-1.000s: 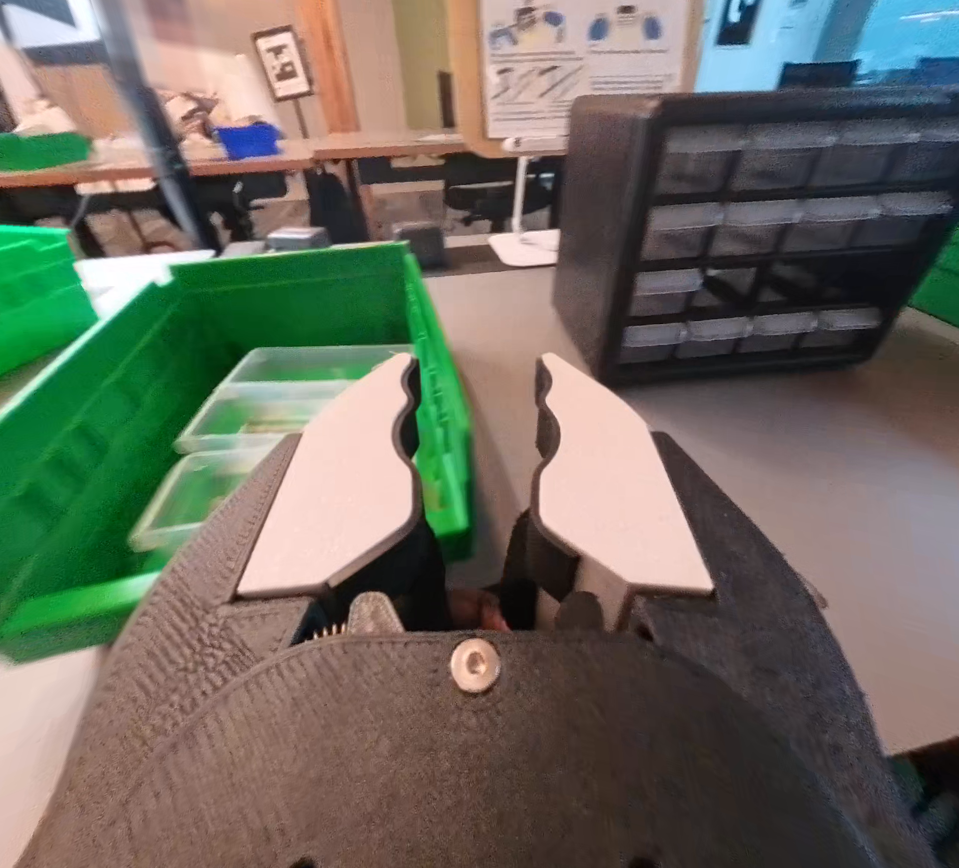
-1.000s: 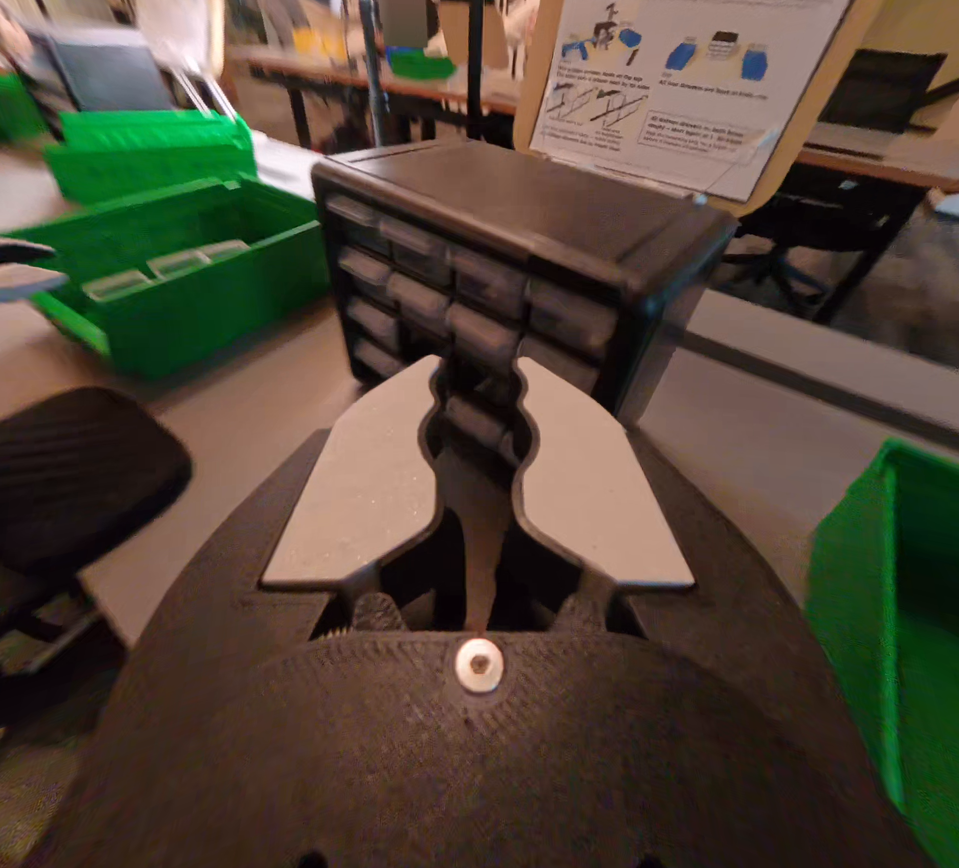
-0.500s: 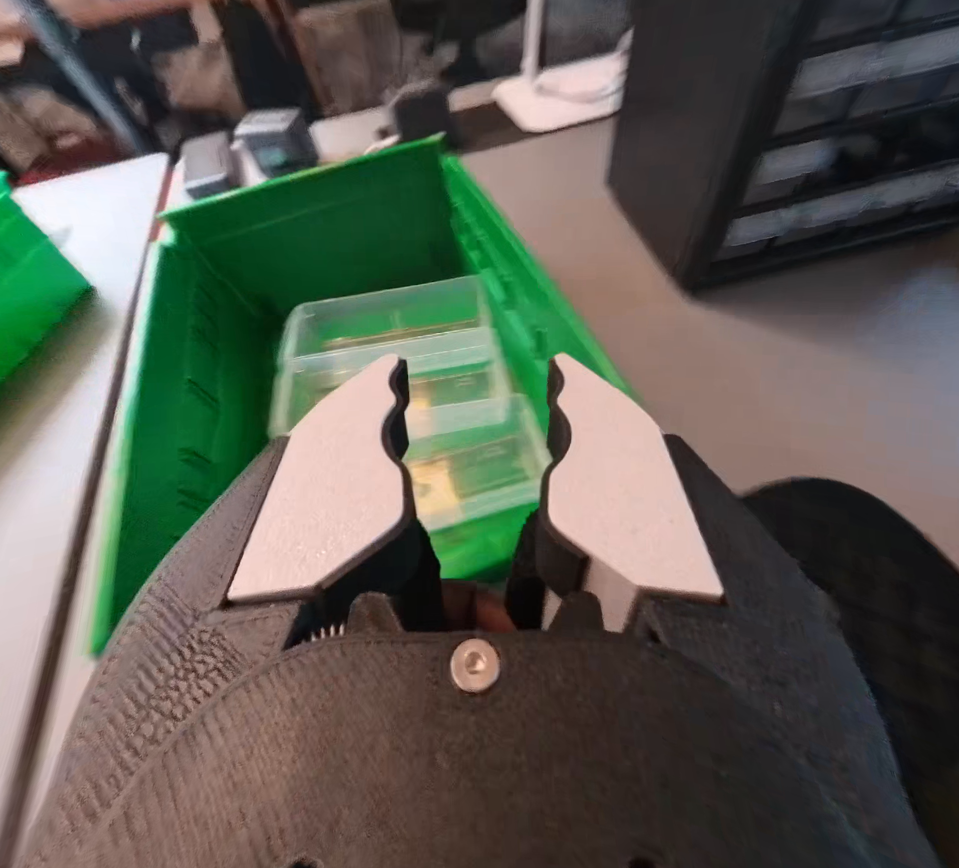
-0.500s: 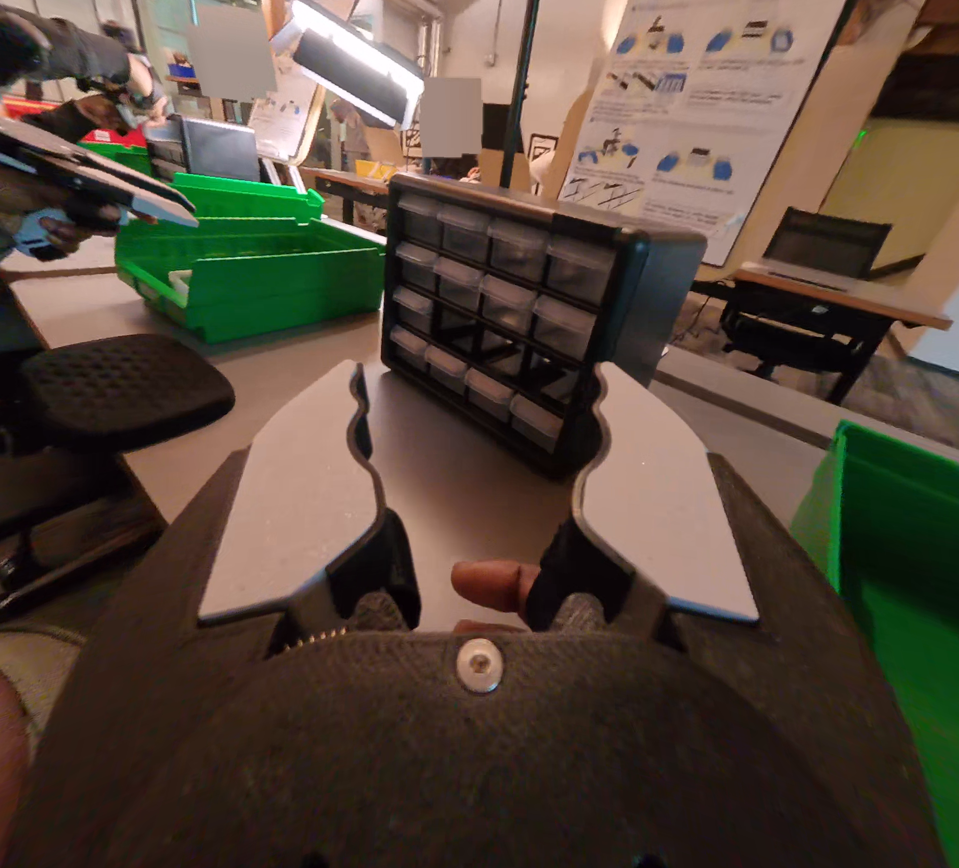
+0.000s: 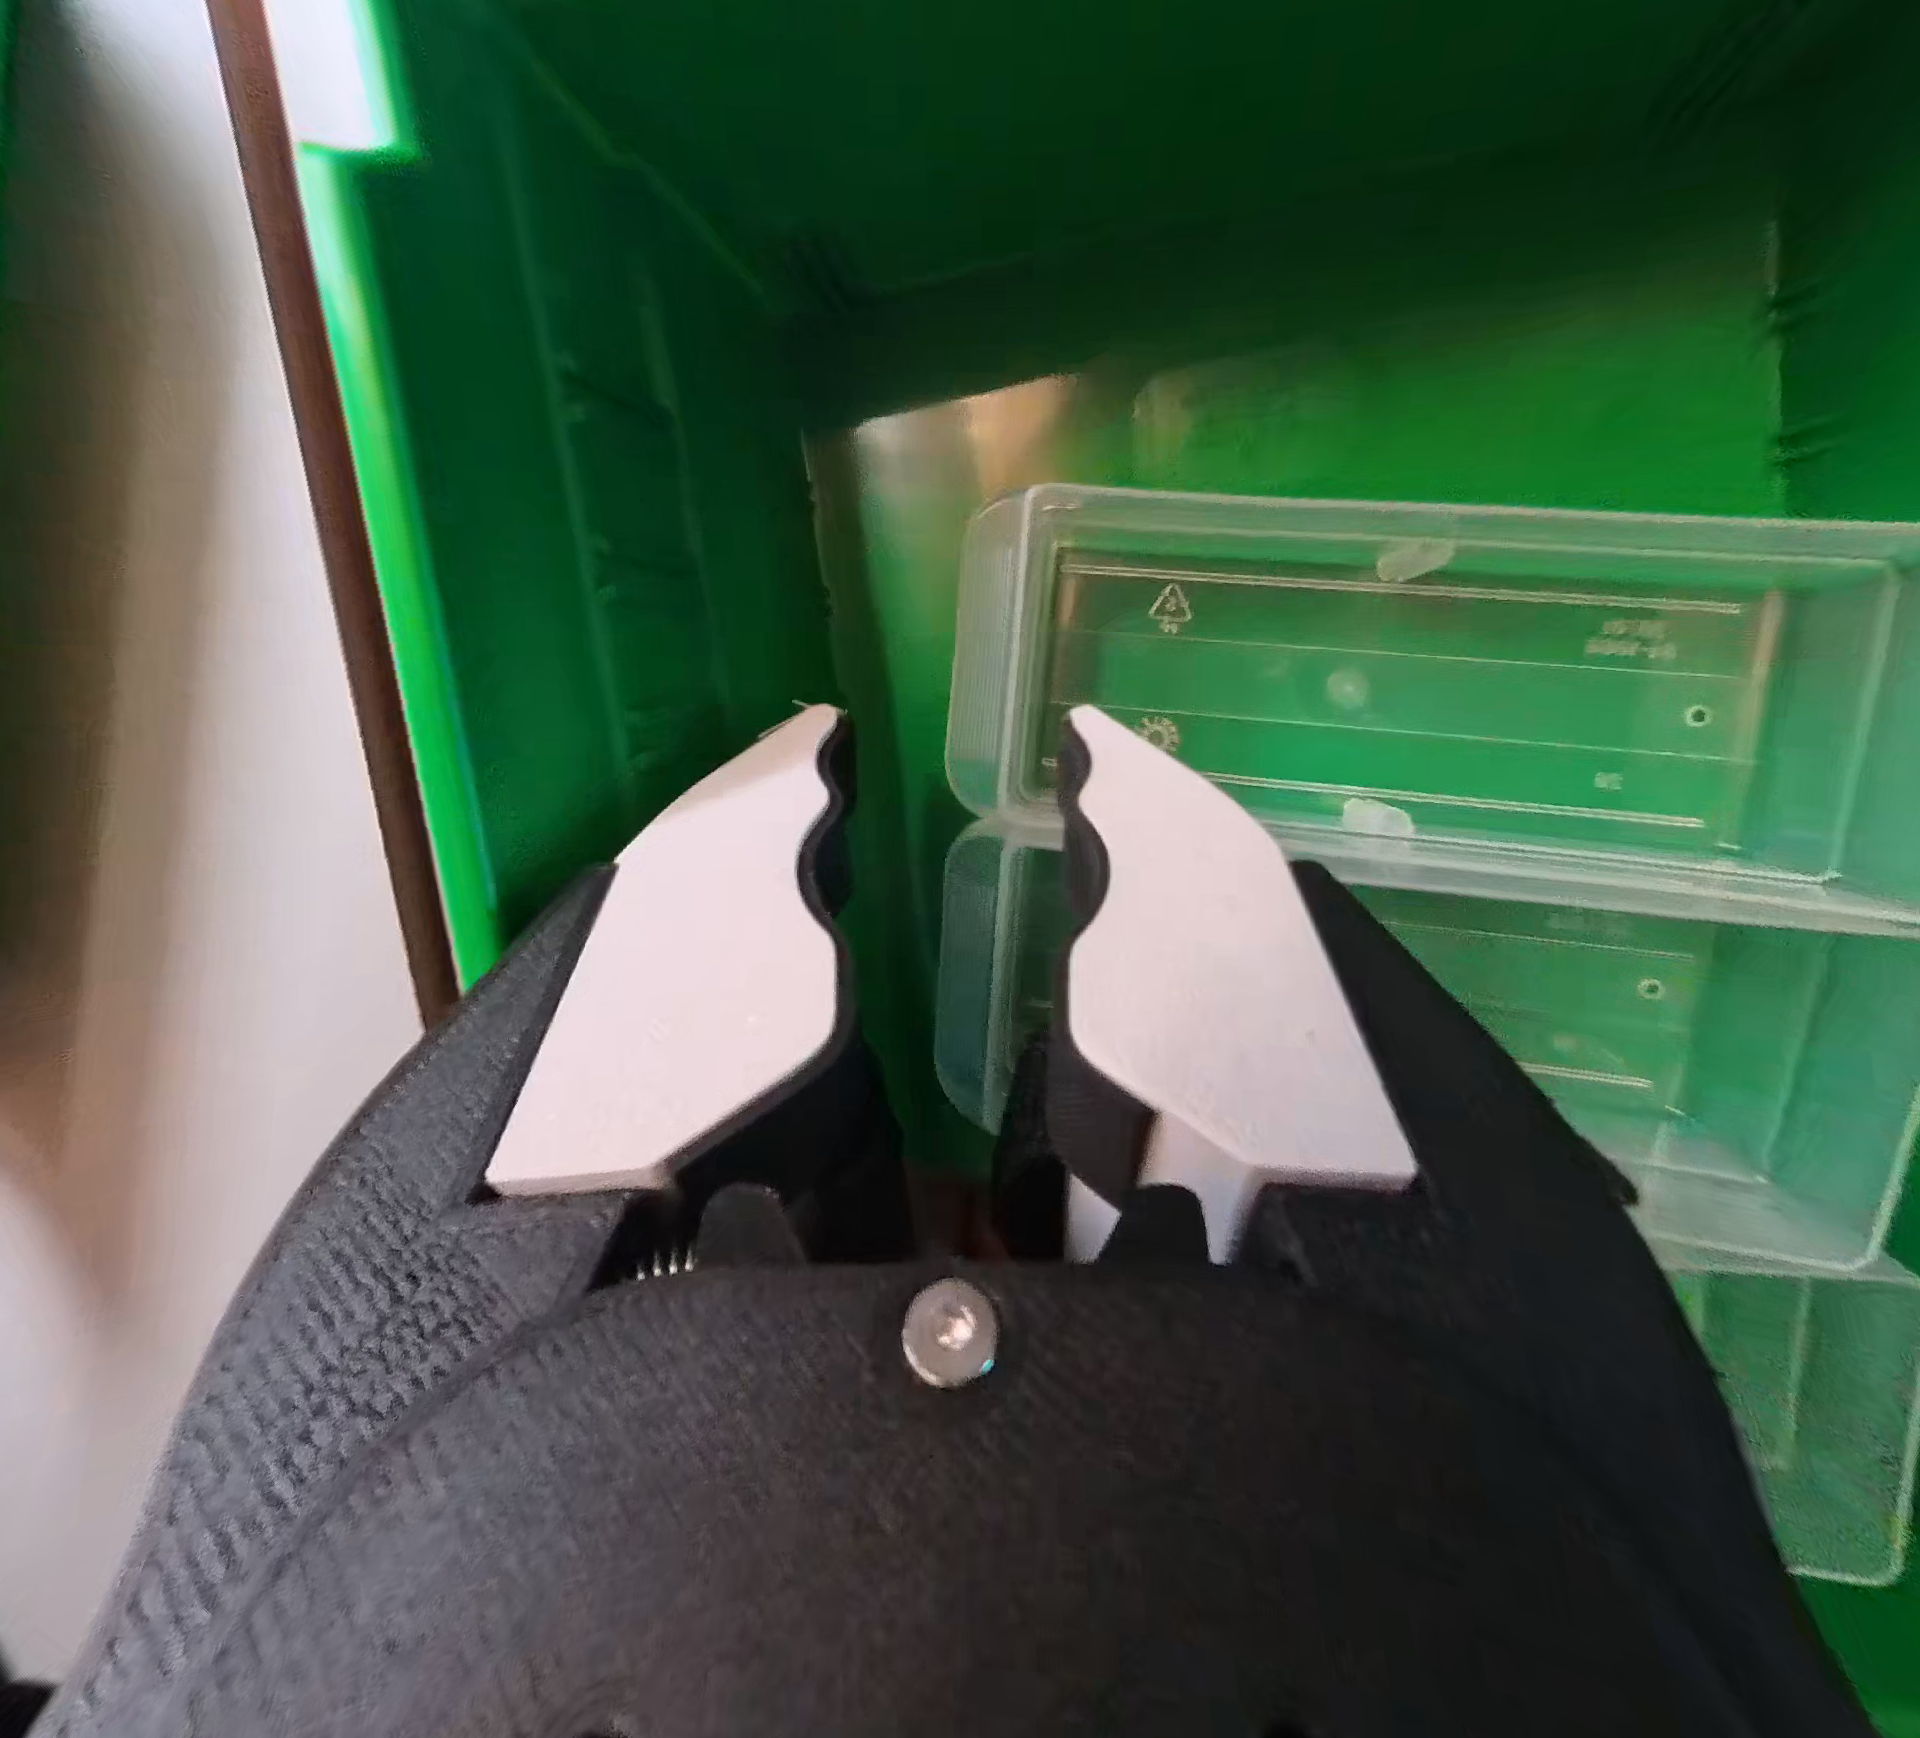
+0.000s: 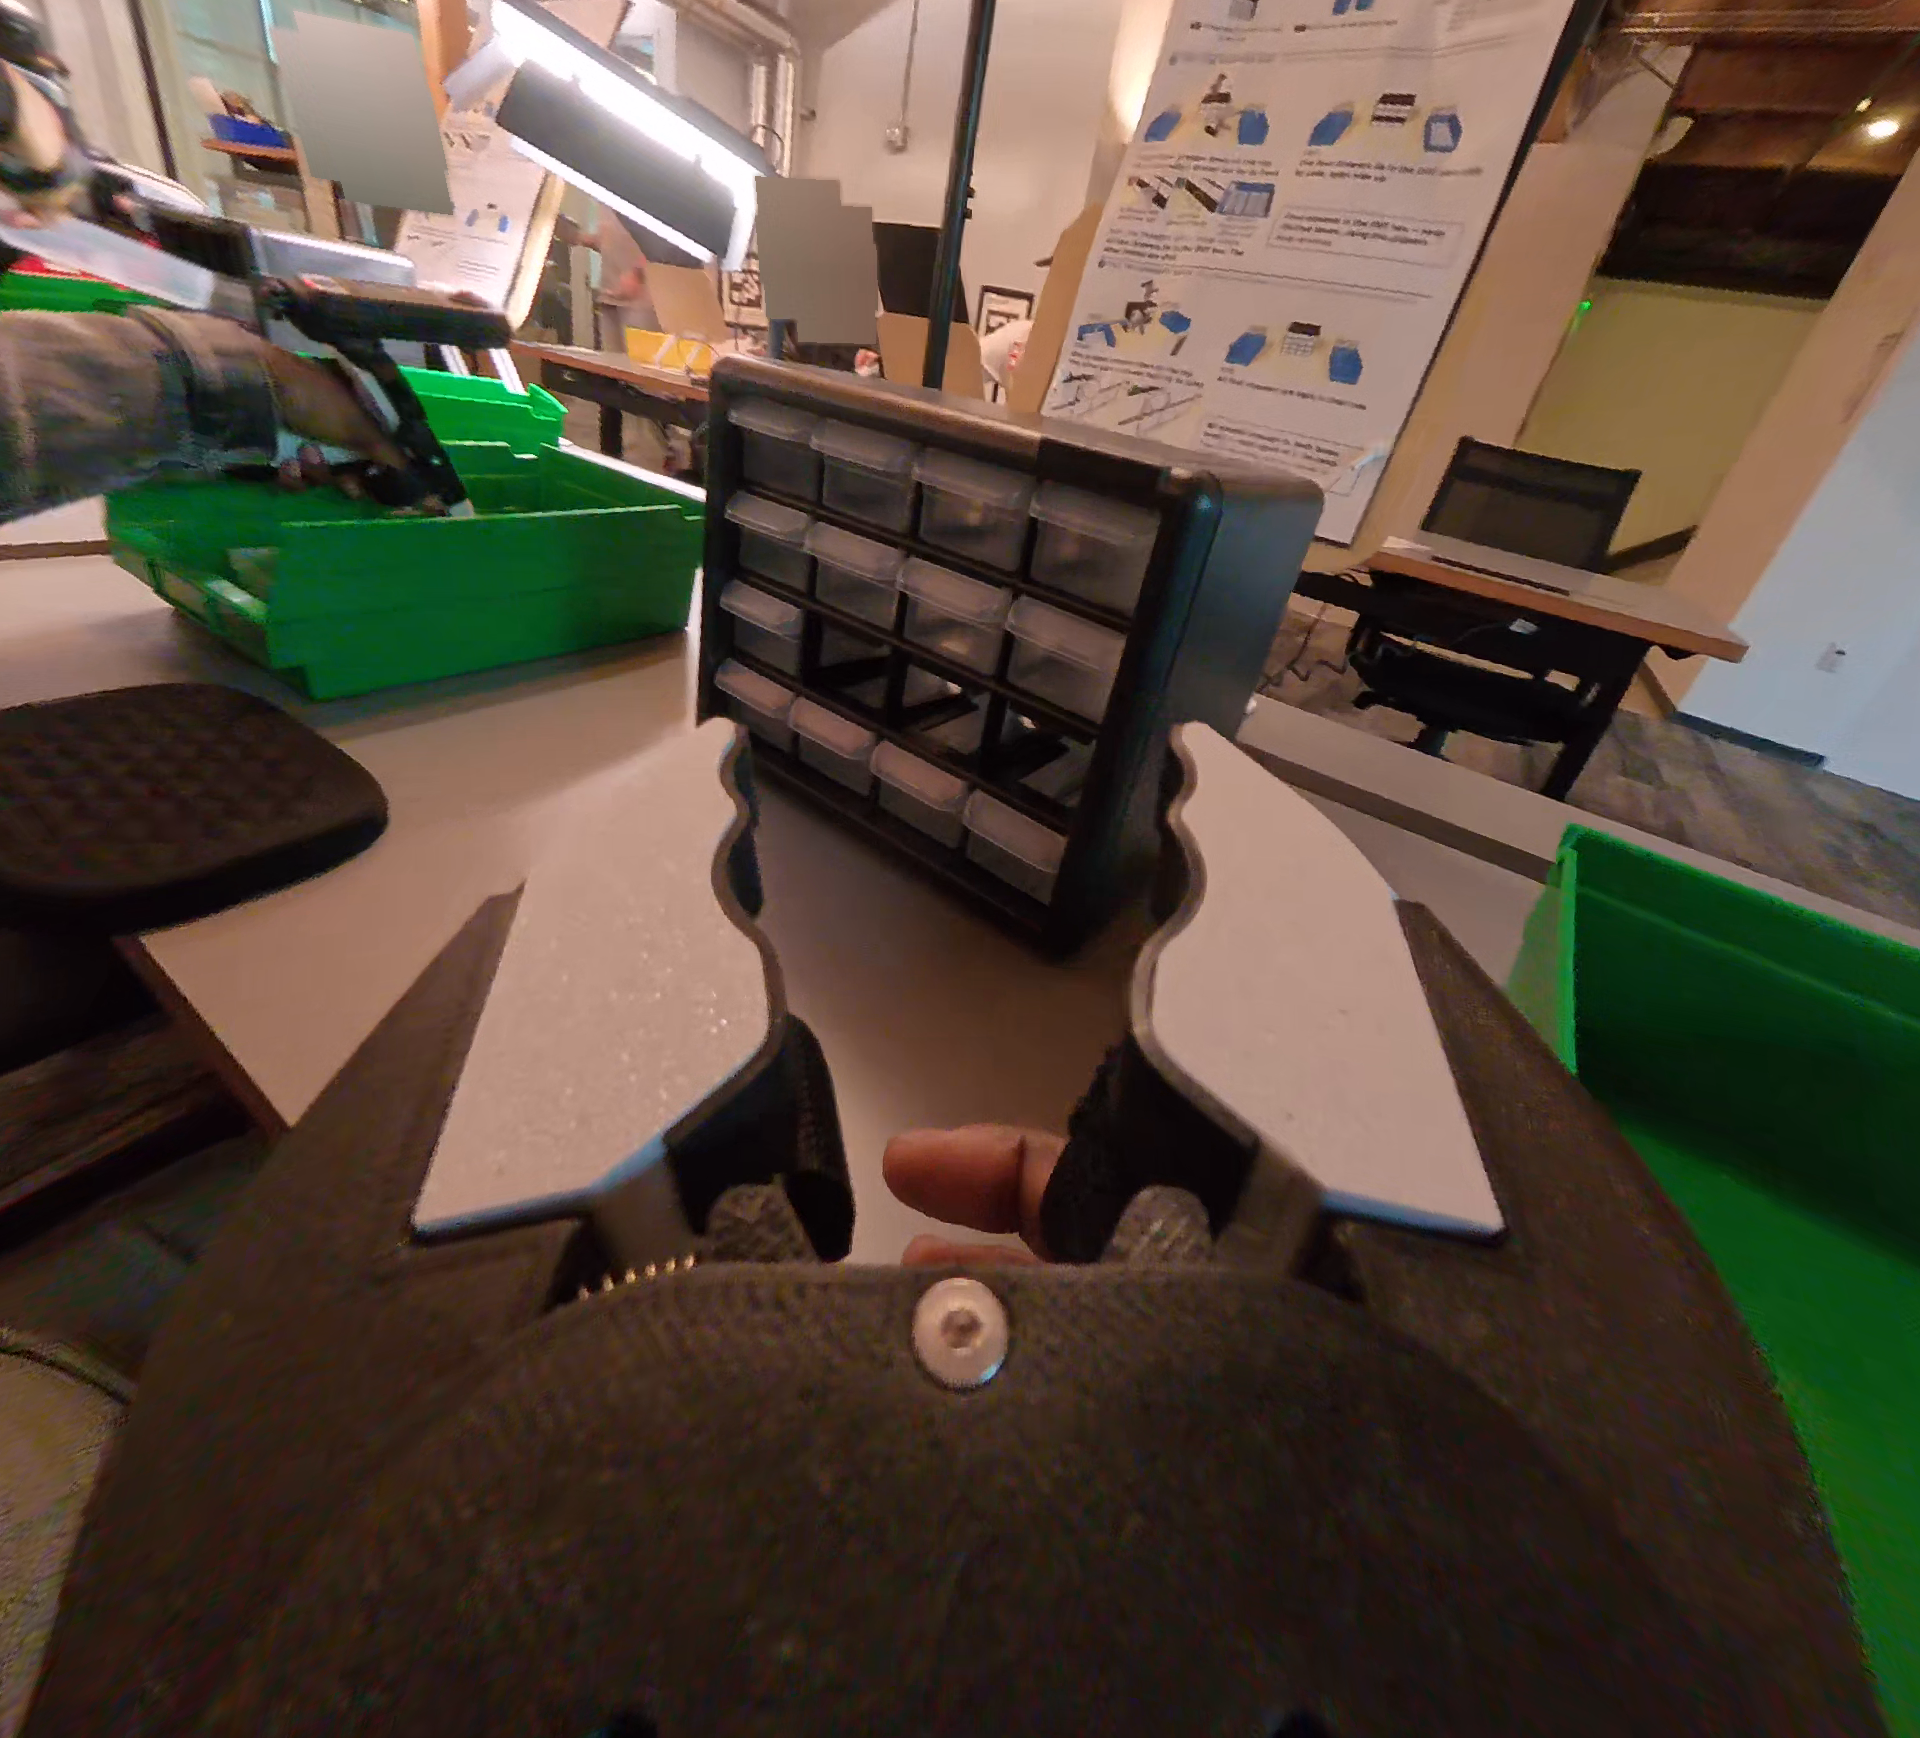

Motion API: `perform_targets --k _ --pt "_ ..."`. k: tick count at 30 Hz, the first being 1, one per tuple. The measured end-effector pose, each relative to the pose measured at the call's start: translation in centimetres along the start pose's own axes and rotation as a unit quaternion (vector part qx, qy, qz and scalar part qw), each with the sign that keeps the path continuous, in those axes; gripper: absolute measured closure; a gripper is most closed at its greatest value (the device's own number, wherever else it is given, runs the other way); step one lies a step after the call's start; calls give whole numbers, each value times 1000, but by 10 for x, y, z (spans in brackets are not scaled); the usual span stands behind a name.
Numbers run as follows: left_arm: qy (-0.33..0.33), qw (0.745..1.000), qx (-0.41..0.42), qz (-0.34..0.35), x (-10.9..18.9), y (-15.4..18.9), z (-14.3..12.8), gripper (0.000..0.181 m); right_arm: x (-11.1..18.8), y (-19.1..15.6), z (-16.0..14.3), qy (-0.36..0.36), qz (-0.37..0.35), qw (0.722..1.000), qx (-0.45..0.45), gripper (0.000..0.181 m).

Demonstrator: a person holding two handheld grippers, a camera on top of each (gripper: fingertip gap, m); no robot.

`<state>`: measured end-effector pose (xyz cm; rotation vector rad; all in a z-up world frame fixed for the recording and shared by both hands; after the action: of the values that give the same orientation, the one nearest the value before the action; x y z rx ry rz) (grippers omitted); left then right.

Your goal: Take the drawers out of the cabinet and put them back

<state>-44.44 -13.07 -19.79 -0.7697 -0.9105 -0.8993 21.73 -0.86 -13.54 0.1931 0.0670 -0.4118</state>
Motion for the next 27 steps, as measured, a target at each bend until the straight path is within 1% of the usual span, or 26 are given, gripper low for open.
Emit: perform_targets --k 1,3,5,8,10,12,16,19,21,23,24,27 --pt "-10 1000 -6 5 -4 0 1 143 1 1 -2 -4 -7 1000 1 108" --pt "-34 999 -8 7 -11 1 2 144 4 1 -4 -8 -18 1000 0 108" --pt "-41 999 -9 5 -16 2 6 157 8 1 -4 -12 -31 999 3 109" --pt "-23 999 -34 0 -17 5 13 162 13 -1 -3 -22 -50 998 20 110" --pt "7 999 -38 5 -10 3 18 165 16 -1 -2 -31 -66 997 32 111" --pt "50 998 -29 -5 3 -1 24 166 19 -2 -1 -34 -73 996 38 111" --pt "163 987 9 -6 46 -12 29 167 19 -6 -1 -33 -73 996 41 110" --pt "264 963 44 -20 83 -11 23 168 17 -10 -3 -34 -66 996 51 107" --pt "346 933 69 -71 109 3 14 168 14 -14 -4 -34 -56 996 68 103" --pt "416 896 74 -137 133 28 2 168 9 -20 -6 -34 -41 995 86 98" --pt "440 881 67 -160 142 43 -4 168 7 -24 -7 -33 -31 994 95 95" --pt "473 852 30 -224 157 99 -24 167 -2 -38 -6 -16 4 993 113 84"
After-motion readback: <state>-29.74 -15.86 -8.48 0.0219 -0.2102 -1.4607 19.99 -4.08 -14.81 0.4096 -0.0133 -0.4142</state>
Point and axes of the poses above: each gripper's, where its closed fingertips meet, x back along the fingers, z out of its top, y = z × x across the jaws, the point moved 8 cm from there along x, back along the fingers
